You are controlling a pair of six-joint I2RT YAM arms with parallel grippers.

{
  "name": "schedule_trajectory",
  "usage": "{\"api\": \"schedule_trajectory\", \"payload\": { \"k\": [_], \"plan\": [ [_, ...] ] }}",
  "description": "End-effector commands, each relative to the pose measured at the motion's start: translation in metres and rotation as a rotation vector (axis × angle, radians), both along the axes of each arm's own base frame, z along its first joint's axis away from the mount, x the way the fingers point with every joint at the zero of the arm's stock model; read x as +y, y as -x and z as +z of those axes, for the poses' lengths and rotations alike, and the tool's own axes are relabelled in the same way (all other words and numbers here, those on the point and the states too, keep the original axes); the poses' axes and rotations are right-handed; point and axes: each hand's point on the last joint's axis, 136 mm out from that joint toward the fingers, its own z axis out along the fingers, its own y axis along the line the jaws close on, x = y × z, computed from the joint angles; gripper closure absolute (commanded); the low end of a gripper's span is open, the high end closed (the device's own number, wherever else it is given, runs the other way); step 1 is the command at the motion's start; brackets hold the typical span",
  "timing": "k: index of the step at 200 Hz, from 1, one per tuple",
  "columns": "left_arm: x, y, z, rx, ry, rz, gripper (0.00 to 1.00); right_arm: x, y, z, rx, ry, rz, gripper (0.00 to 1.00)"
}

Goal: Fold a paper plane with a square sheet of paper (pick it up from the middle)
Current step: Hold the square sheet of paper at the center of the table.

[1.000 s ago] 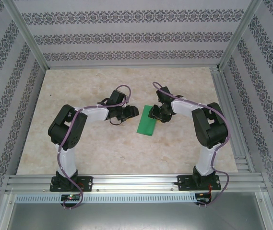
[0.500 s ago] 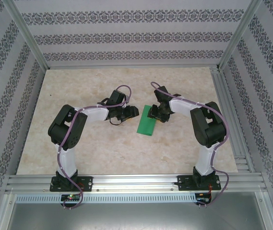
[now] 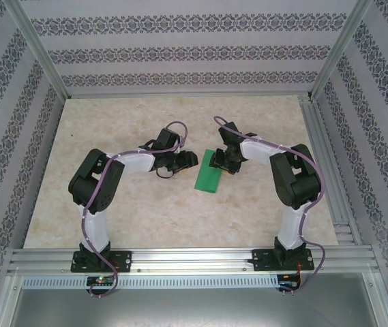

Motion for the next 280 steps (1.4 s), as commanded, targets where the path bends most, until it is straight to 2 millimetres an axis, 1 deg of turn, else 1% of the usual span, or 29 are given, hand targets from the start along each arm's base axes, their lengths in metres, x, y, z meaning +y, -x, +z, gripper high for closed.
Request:
{"api": "schedule_trajectory", "payload": {
  "k": [1,51,100,131,156,188,219,243,280],
  "plan": [
    [-0.012,0.001,0.012,-0.021,0.022,-0.053,0.49,-0.029,0.023,-0.067,0.102,0.164,0.010,0.48],
    [-0.021,0.003,0.015,-0.019,0.049,-0.076,0.54,-0.031,0.025,-0.070,0.109,0.178,0.021,0.48],
    [-0.039,0.009,0.015,-0.001,0.086,-0.133,0.67,-0.032,0.026,-0.073,0.114,0.184,0.022,0.48],
    [-0.049,0.013,0.011,0.012,0.087,-0.162,0.73,-0.033,0.026,-0.074,0.115,0.187,0.021,0.48],
    [-0.053,0.016,0.004,0.031,0.075,-0.173,0.78,-0.033,0.027,-0.075,0.118,0.186,0.019,0.48],
    [-0.052,0.018,-0.005,0.057,0.052,-0.167,0.82,-0.032,0.027,-0.075,0.118,0.182,0.017,0.48],
    [-0.051,0.020,-0.015,0.089,0.038,-0.156,0.84,-0.033,0.028,-0.077,0.120,0.183,0.016,0.48],
    [-0.053,0.020,-0.017,0.093,0.035,-0.157,0.85,-0.033,0.029,-0.077,0.121,0.182,0.013,0.48],
    [-0.045,0.021,-0.027,0.115,-0.025,-0.139,0.86,-0.033,0.030,-0.078,0.124,0.182,0.011,0.48]
  ]
}}
